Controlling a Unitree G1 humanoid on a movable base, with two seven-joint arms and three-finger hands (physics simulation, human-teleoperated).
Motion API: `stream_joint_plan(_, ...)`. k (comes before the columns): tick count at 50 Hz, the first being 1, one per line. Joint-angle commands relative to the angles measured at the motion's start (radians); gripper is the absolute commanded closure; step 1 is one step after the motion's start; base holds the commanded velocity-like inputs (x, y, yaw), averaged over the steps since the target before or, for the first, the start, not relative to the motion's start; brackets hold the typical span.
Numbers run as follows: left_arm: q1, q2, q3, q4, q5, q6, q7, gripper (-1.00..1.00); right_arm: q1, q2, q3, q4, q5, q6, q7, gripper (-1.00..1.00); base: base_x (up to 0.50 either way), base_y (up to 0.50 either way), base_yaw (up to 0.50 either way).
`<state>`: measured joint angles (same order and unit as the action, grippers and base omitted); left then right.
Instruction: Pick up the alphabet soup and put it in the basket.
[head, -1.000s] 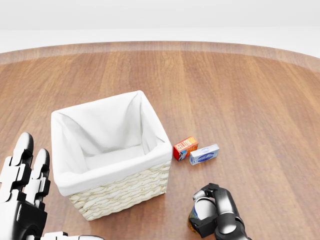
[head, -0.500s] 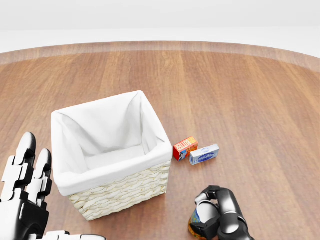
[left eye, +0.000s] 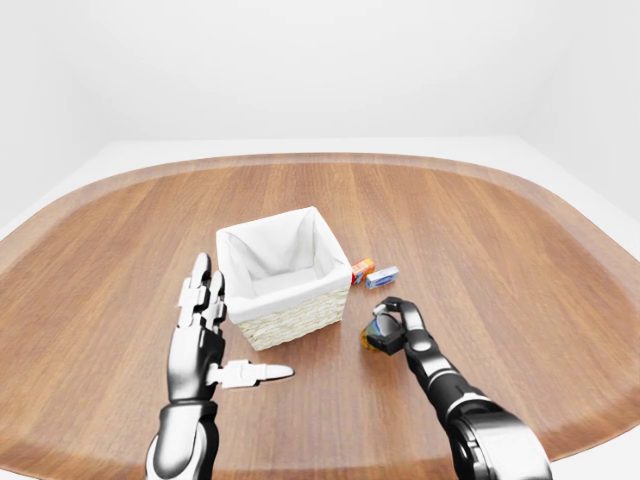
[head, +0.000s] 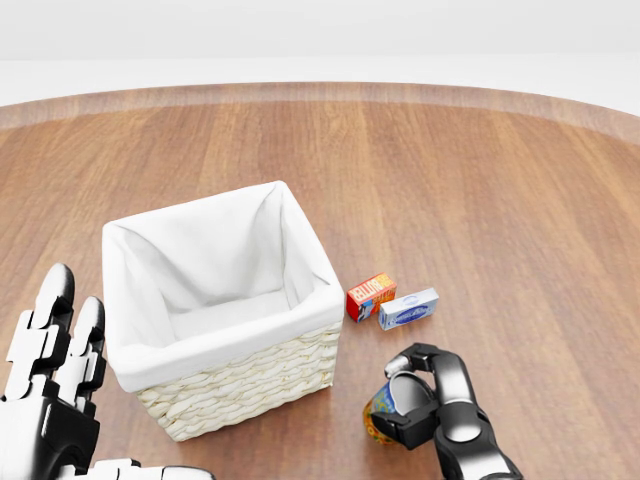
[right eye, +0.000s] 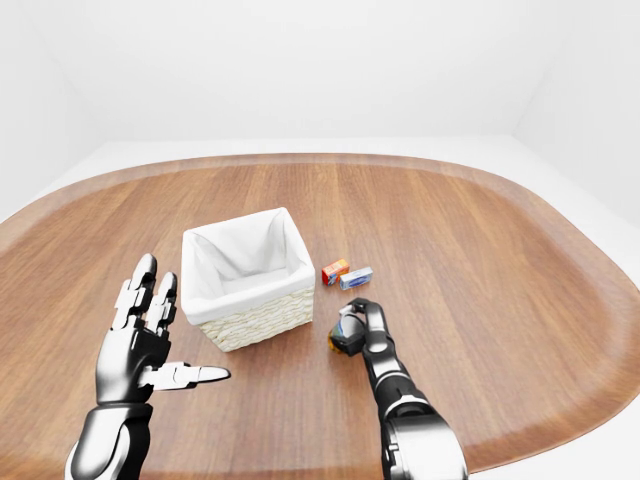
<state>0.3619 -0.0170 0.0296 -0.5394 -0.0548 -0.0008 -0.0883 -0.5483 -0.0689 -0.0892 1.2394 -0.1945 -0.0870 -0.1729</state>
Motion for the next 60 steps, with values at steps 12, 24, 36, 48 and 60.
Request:
stream_joint_plan(12,0.001,-0.001,0.000,0.002,0.002,-0.002,-0.001,-1.00,0.076,0.001,0.034,-0.365,0.140,0.000,0.035,1.00,0.00,0.00,0.00)
stream_joint_plan(24,0.003,0.000,-0.001,-0.002,0.000,-0.002,-0.001,-1.00,0.135,0.008,0.041,-0.601,0.132,0.000,0.045,1.00,0.00,0.00,0.00)
stream_joint_plan(36,0.007,-0.002,0.003,-0.011,-0.002,-0.001,-0.003,-1.00,0.226,0.006,0.042,-0.874,0.111,0.055,0.063,1.00,0.00,0.00,0.00)
stream_joint_plan(48,0.012,-0.001,-0.002,-0.018,-0.002,0.000,-0.001,-1.00,0.387,0.019,0.031,-1.353,0.119,0.174,0.120,1.00,0.00,0.00,0.00)
stream_joint_plan(60,0.012,-0.001,0.000,-0.018,-0.004,0.000,-0.003,-1.00,0.406,0.030,0.042,-1.420,0.110,0.174,0.127,1.00,0.00,0.00,0.00)
